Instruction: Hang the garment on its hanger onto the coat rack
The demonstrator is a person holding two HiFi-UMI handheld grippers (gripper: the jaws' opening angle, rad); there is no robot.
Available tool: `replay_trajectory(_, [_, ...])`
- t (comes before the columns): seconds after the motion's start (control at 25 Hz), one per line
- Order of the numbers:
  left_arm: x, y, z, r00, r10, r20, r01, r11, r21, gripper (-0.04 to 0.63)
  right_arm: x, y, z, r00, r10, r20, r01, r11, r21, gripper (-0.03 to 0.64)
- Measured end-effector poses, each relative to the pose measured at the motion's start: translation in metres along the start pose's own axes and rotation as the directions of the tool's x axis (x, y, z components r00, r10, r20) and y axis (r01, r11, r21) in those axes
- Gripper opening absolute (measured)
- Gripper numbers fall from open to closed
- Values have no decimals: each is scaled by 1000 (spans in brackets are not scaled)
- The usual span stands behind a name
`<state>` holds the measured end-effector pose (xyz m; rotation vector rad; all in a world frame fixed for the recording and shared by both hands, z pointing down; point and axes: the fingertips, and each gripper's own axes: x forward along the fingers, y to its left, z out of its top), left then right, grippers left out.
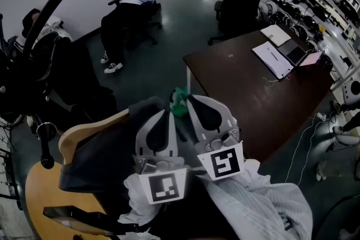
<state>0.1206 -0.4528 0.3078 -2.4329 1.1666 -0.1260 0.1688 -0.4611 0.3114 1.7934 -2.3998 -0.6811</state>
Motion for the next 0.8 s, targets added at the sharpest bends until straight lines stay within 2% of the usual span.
replay_trajectory(0.56, [1, -7, -7, 999, 8, -42, -8, 1000, -8, 5, -4, 4, -6, 999, 47, -20, -48, 999, -18, 0])
replay_trajectory(0.8, [6, -1, -18, 999, -44, -30, 44, 999, -11, 5, 3, 8, -11, 1000, -10, -18, 10, 1000, -10, 0])
